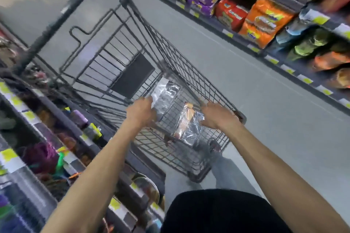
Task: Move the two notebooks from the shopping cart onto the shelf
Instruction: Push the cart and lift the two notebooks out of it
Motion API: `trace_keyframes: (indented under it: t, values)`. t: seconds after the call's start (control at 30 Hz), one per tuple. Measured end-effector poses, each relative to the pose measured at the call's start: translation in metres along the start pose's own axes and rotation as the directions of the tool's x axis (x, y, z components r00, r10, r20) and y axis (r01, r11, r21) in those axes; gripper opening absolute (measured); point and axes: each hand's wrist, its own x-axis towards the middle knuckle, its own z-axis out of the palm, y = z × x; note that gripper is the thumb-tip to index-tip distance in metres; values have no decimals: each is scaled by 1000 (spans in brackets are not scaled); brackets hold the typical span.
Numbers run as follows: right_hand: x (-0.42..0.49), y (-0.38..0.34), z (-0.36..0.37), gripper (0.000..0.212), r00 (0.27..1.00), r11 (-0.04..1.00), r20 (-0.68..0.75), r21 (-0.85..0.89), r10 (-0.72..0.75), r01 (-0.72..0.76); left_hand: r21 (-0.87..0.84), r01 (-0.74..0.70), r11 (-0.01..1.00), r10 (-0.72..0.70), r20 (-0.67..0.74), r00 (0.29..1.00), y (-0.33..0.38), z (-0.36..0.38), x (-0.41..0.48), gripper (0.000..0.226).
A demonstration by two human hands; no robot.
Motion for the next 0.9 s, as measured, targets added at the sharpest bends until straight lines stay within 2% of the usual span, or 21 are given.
trace_keyframes:
  t: [0.17, 0.23, 0.33, 0.43, 0.57, 0.7, 0.8, 0.9]
  values:
    - [53, -15, 41, 39, 986, 981, 35, 103, 161, -164, 4, -89, 996, 88, 94, 992, -32, 29, 77, 36]
    - [71, -21, 61, 35, 972, 953, 118, 203, 204, -225, 13, -114, 993, 111, 151, 982, -42, 48, 105, 37]
    - [93, -24, 92, 43, 947, 880, 162, 352, 278, -319, -8, -120, 993, 119, 218, 969, -53, 75, 141, 39]
    - [112, -21, 131, 50, 911, 803, 206, 432, 357, -412, -119, -52, 992, 80, 242, 967, -61, 103, 171, 46]
    - [132, -18, 181, 73, 838, 667, 291, 510, 461, -543, -212, 54, 976, 5, 268, 964, -77, 141, 205, 65]
    - [143, -25, 211, 85, 801, 519, 337, 625, 494, -583, -277, 167, 946, -59, 360, 931, -98, 181, 240, 90]
    - [149, -35, 231, 91, 772, 431, 350, 672, 531, -601, -226, 215, 950, -134, 326, 936, -92, 181, 239, 92]
    - [153, -50, 238, 105, 723, 331, 366, 706, 586, -626, -156, 192, 969, -138, 301, 944, -89, 181, 236, 91]
